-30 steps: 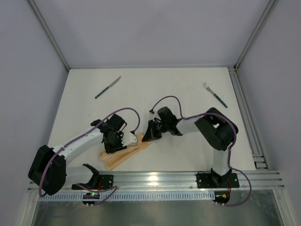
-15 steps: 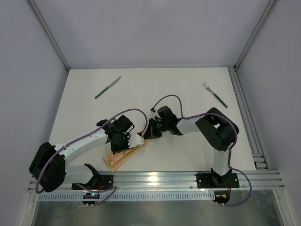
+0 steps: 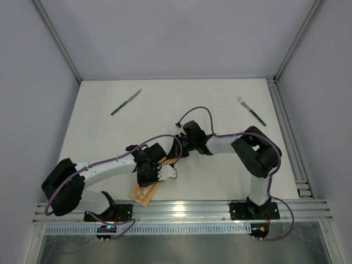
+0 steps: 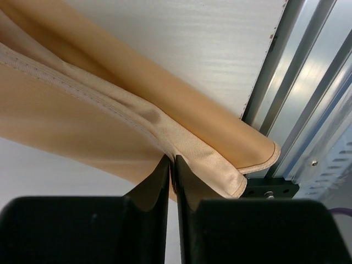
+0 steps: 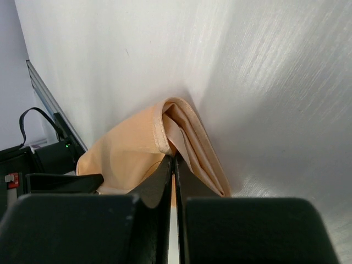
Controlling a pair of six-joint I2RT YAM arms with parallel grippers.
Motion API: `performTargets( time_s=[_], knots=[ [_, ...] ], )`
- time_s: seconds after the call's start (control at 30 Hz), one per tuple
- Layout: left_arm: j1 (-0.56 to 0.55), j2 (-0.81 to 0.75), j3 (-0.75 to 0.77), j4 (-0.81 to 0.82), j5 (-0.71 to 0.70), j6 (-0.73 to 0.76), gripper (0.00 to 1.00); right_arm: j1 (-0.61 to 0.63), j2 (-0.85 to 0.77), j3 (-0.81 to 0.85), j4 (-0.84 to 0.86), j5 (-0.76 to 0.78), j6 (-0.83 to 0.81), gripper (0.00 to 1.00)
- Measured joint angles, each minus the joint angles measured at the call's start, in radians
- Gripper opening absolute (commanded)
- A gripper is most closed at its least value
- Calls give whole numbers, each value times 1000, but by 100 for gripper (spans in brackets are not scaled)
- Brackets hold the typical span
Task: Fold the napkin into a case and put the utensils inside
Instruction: Smooth out the smaller rectangle-folded napkin at the center of the board.
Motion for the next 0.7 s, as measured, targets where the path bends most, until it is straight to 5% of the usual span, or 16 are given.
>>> performTargets(
  time_s=[0.17, 0.3, 0.7],
  knots=[
    [-56, 0, -10, 30, -1, -25, 13, 0, -14, 19, -45, 16, -33, 27],
    [-63, 13, -11, 42, -3, -39, 15, 0, -22, 47, -94, 18, -77, 36],
    [-76, 50, 2, 69, 0, -66, 16, 2, -97, 95, -241, 35, -213, 40]
  ],
)
